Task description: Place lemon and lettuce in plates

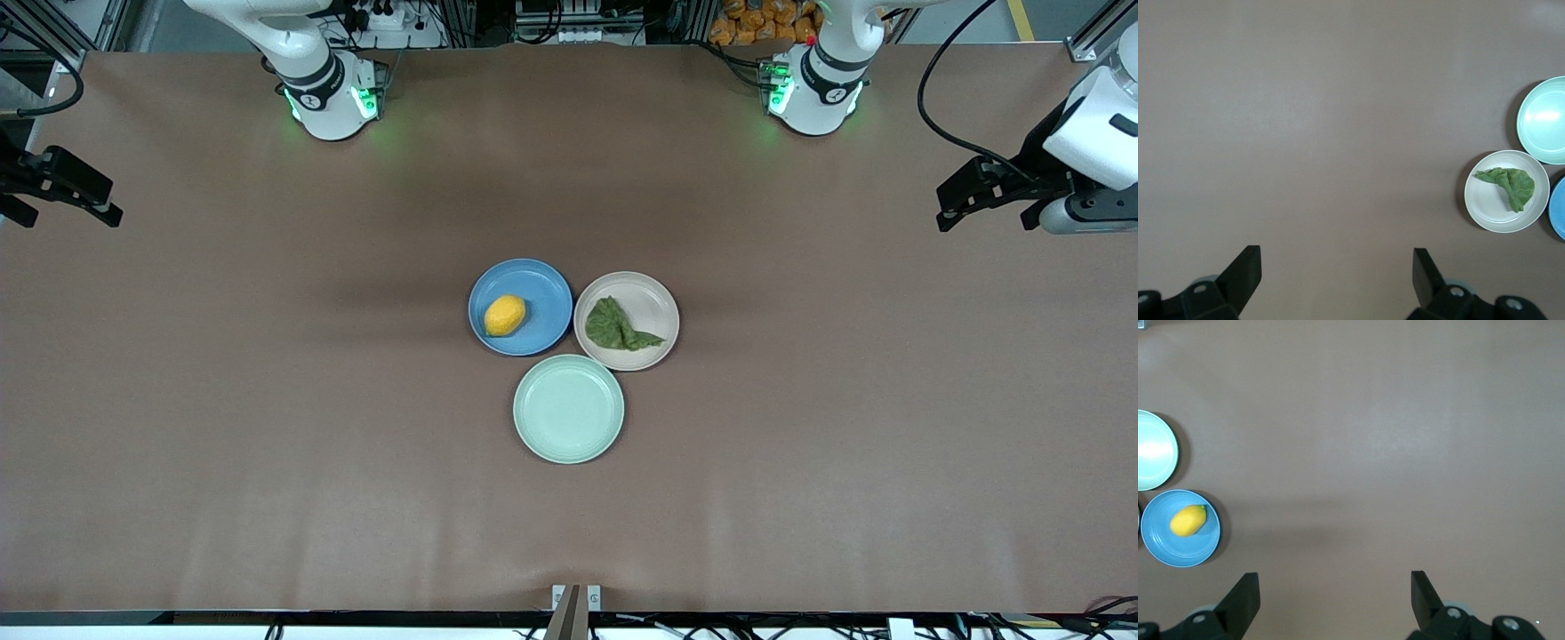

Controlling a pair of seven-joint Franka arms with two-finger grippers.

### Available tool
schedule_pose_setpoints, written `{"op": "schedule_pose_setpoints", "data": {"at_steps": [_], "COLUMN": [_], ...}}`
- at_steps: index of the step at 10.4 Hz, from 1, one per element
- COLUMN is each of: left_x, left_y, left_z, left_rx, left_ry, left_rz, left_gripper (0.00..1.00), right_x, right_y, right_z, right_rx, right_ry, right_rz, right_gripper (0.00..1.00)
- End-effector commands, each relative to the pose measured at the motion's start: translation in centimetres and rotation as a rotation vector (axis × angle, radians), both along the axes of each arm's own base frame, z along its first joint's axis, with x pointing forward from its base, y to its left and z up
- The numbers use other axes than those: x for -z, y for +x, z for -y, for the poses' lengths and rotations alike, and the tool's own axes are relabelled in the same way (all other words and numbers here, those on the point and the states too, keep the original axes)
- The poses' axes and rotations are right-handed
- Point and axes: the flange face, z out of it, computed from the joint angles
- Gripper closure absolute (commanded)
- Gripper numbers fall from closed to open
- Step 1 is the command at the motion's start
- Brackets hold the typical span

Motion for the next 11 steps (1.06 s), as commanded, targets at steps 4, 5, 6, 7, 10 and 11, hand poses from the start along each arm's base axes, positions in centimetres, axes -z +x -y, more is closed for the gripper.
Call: {"op": "schedule_pose_setpoints", "data": {"at_steps": [4, 5, 6, 7, 10, 11], "left_x": [-1.4, -1.6, -1.5, -1.5, -2.8, -2.8], "left_y": [-0.7, -0.8, -0.9, -0.9, -1.3, -1.3], "left_z": [-0.3, -0.4, -0.5, -0.4, -0.5, -0.6], "left_rx": [0.022, 0.019, 0.019, 0.021, 0.018, 0.016], "left_ry": [0.021, 0.021, 0.022, 0.022, 0.021, 0.021], "left_rz": [0.028, 0.028, 0.020, 0.020, 0.016, 0.017], "left_gripper": [0.00, 0.00, 0.00, 0.00, 0.00, 0.00], "right_x": [-0.5, -0.5, -0.5, -0.5, -0.6, -0.5], "right_y": [0.2, 0.2, 0.2, 0.3, 0.3, 0.2], "right_z": [0.1, 0.1, 0.1, 0.1, 0.1, 0.1], "right_rx": [0.003, 0.003, 0.003, 0.003, 0.003, 0.003], "right_ry": [-0.022, -0.028, -0.028, -0.031, -0.031, -0.031], "right_rz": [0.007, 0.009, 0.009, 0.007, 0.013, 0.010], "right_gripper": [0.00, 0.00, 0.00, 0.00, 0.00, 0.00]}}
